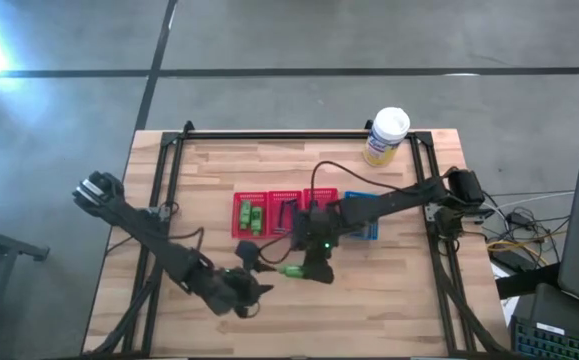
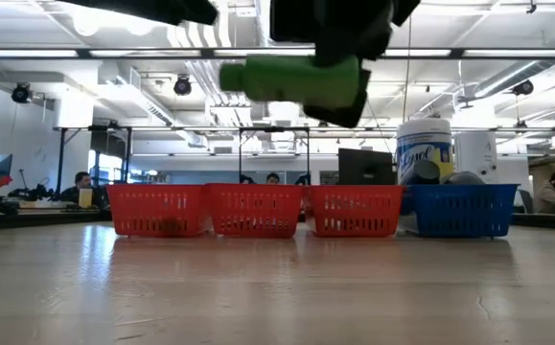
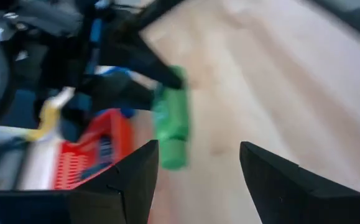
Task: Pick & Place Travel size toiletries
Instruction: Put the green shampoo into the left red bin
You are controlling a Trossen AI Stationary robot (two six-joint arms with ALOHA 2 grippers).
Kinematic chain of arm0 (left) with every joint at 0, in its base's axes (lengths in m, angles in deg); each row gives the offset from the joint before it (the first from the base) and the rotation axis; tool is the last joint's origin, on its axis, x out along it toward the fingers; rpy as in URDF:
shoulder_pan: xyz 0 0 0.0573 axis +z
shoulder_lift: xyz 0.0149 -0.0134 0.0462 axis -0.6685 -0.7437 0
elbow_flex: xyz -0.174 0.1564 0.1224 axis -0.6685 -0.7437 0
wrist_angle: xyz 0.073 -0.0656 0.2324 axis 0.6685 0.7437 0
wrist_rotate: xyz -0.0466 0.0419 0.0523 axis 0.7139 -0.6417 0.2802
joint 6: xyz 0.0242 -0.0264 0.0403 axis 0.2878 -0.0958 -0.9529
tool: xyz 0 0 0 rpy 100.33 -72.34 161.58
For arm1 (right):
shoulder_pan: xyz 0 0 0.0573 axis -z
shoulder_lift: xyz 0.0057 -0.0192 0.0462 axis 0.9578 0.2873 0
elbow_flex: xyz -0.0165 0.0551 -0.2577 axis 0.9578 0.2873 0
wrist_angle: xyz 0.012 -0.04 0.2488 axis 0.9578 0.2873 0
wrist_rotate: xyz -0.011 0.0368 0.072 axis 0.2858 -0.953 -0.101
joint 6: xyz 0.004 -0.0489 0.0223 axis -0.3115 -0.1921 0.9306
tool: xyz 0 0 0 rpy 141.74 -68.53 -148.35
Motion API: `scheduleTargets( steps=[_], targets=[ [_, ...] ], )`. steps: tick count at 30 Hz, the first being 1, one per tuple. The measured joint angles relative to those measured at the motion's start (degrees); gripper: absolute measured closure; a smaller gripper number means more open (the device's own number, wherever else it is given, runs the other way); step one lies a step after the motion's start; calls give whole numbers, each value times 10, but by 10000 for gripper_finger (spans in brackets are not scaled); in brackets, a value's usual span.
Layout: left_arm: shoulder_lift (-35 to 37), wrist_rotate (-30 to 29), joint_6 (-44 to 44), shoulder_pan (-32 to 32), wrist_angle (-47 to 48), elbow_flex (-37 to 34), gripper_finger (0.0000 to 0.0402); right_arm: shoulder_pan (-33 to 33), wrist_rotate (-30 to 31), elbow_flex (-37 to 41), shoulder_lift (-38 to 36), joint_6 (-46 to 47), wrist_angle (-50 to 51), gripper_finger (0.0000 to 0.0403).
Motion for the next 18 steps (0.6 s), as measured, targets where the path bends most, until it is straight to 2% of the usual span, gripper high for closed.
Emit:
scheduleTargets(
  steps=[3, 11, 18],
  targets=[
    [-28, -59, -18, 0, 0, 24, 172, 0, -4, -12, 0, 4, -4, 293],
    [-46, -35, -119, 6, -53, 25, 172, 0, -8, -24, 2, 29, -24, 288],
    [-57, -15, -133, 8, -67, 31, 173, 0, -6, -38, 2, 42, -31, 290]
  ],
)
